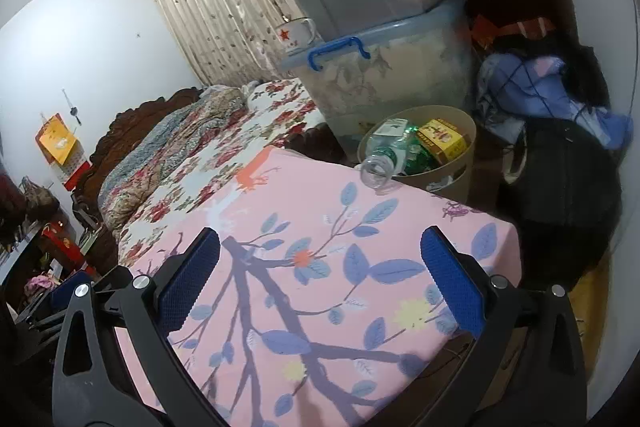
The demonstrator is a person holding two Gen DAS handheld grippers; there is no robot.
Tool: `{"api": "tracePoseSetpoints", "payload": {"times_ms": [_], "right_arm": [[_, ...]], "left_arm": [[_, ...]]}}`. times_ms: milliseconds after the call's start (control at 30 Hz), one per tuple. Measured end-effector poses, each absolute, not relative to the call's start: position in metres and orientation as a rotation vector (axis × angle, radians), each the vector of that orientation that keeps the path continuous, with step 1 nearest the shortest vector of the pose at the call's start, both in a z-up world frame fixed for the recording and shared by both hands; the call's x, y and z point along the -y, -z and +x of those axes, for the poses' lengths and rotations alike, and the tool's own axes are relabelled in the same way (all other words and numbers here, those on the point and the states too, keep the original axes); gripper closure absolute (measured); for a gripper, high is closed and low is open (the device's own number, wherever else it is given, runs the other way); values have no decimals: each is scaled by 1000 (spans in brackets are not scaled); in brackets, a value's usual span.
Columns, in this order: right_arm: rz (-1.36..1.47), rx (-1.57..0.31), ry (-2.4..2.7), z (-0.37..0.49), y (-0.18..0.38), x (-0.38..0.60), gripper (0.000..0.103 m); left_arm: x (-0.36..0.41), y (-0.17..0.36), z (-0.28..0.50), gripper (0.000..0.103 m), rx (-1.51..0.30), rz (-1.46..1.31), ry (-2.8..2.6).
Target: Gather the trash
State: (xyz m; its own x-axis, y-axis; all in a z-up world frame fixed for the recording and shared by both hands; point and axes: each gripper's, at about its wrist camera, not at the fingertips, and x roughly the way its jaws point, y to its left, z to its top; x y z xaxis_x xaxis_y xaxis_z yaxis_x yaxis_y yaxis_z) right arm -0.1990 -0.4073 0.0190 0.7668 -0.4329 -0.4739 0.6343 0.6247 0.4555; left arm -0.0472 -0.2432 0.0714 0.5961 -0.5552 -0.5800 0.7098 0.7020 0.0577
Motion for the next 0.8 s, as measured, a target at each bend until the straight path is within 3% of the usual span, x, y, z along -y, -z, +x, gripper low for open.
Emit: {"api": "tracePoseSetpoints", "payload": {"times_ms": [800], "right_arm": [[666, -348, 575, -200, -16, 385, 4]], "left_arm": [[226, -78, -61, 9, -577, 291, 693]]}}
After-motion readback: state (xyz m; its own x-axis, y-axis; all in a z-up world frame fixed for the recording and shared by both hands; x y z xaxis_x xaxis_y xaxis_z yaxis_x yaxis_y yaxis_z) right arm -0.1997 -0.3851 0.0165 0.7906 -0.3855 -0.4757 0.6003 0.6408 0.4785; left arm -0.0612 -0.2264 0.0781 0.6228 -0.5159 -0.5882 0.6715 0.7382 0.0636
